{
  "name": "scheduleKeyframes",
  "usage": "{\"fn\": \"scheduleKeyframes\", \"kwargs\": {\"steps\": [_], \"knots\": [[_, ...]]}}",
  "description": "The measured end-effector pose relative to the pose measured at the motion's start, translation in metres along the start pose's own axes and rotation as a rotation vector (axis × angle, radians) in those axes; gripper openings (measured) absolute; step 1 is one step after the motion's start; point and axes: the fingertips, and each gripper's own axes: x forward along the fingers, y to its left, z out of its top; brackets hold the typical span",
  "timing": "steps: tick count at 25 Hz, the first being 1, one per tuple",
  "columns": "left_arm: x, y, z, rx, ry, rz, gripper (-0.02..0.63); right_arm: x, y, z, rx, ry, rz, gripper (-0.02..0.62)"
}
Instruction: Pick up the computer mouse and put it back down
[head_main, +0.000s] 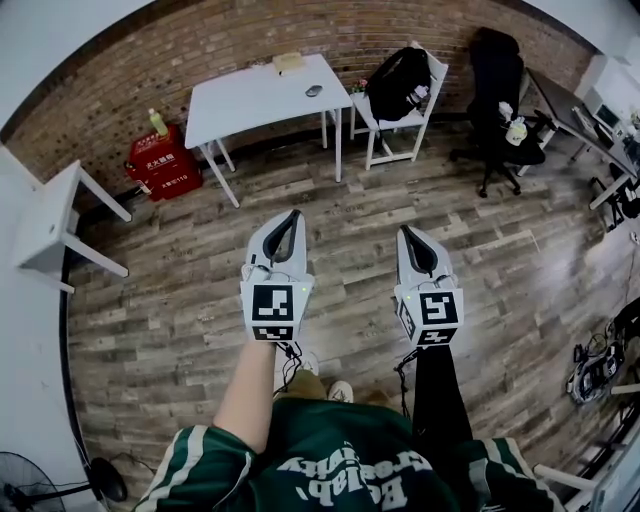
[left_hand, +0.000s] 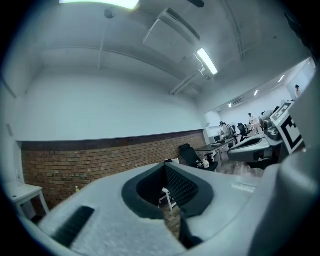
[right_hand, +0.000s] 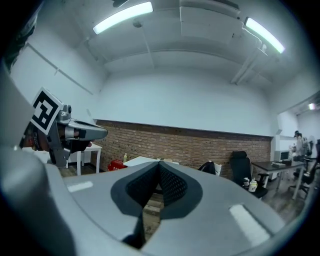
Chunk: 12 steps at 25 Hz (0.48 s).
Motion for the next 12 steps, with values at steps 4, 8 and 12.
{"fn": "scheduleKeyframes", "kwargs": {"steps": [4, 8, 12], "knots": [[0.006, 0.002, 0.001, 0.002, -0.001, -0.001, 0.002, 0.006, -0.003, 0.001, 0.000, -0.004, 0.002, 0.012], [0.008, 0.007, 0.001, 0.020, -0.009, -0.007, 0.003, 0.016, -0.001, 0.004, -0.005, -0.012, 0.007, 0.012], [0.017, 0.011, 0.003, 0.045, -0.038, -0.047, 0.130, 0.033, 0.006, 0.006, -0.008, -0.021, 0.019, 0.012]]}}
